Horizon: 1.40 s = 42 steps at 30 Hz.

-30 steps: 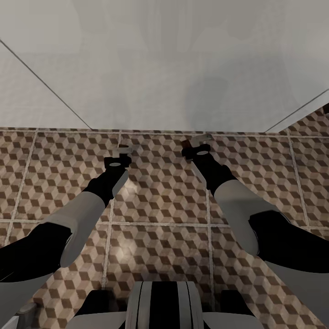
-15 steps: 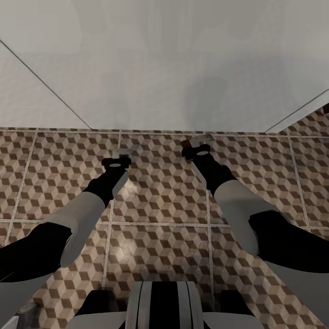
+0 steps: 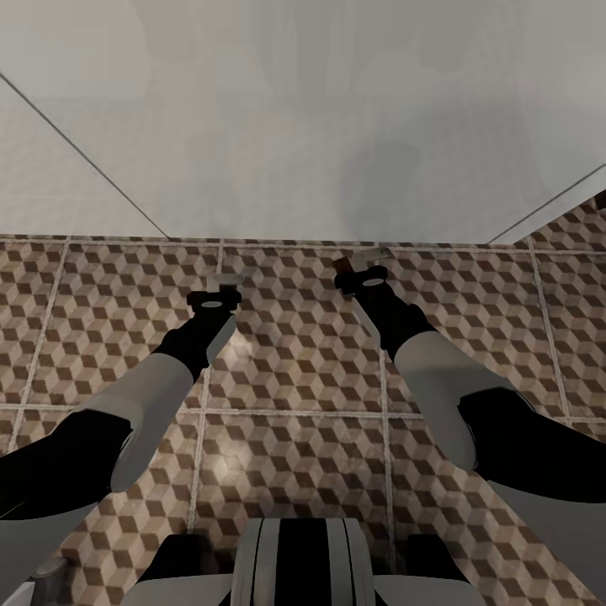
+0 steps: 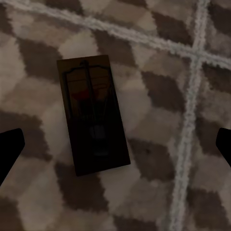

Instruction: Take the four mousetraps from the cabinet in the bathroom and place them on the bathroom floor. Make sure all four end up on the same floor surface, and ensure that at least two of them are either under or directly next to the same bathroom sink.

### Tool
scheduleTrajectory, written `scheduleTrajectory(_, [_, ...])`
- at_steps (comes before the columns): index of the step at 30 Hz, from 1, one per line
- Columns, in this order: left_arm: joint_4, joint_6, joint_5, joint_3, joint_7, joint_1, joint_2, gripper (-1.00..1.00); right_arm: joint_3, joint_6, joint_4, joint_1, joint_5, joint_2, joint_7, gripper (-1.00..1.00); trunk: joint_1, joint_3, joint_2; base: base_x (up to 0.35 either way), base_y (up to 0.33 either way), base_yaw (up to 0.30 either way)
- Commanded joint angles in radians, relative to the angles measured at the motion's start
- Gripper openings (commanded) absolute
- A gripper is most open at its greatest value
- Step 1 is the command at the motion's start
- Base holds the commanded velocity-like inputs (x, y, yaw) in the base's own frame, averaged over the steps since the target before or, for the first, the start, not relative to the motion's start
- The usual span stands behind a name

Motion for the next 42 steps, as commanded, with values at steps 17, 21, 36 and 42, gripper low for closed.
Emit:
scheduleTrajectory(17, [0.000, 0.005, 0.009, -0.008, 0.010, 0.000, 0.005, 1.00, 0.003, 0.003, -0.001, 0.001, 0.010, 0.000, -0.002, 1.00, 0.000, 0.000, 0.000, -0.192, 0.000, 0.000])
scheduleTrajectory(21, [0.000, 0.005, 0.009, -0.008, 0.011, 0.000, 0.005, 1.00, 0.003, 0.001, -0.001, 0.000, 0.010, 0.000, -0.002, 1.00, 0.000, 0.000, 0.000, -0.327, 0.000, 0.000])
scheduleTrajectory(36, [0.004, 0.005, 0.009, -0.008, 0.012, 0.000, 0.006, 1.00, 0.003, 0.000, -0.001, 0.001, 0.010, 0.000, -0.001, 1.00, 0.000, 0.000, 0.000, -0.333, 0.000, 0.000])
scheduleTrajectory(42, [0.007, 0.005, 0.009, -0.008, 0.012, 0.000, 0.006, 1.00, 0.003, 0.000, -0.001, 0.001, 0.010, 0.000, -0.001, 1.00, 0.000, 0.000, 0.000, -0.334, 0.000, 0.000])
